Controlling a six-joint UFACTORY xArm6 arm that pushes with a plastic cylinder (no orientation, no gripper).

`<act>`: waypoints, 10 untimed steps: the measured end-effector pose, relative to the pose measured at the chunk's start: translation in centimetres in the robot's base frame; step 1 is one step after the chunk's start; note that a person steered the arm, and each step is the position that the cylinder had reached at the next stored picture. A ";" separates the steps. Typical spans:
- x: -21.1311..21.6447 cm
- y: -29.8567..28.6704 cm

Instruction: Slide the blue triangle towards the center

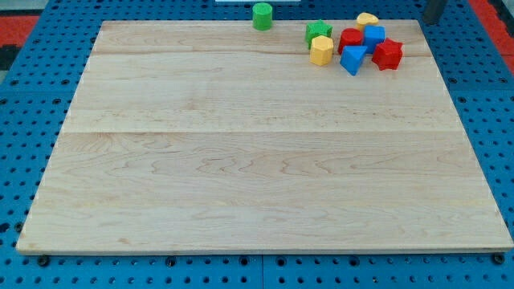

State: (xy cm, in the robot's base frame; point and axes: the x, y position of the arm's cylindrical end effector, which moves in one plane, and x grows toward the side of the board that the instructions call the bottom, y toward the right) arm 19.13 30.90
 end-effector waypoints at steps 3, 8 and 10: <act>1.5 -7.8; 12.5 -16.6; 15.8 -17.2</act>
State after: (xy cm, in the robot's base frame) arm 34.94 13.72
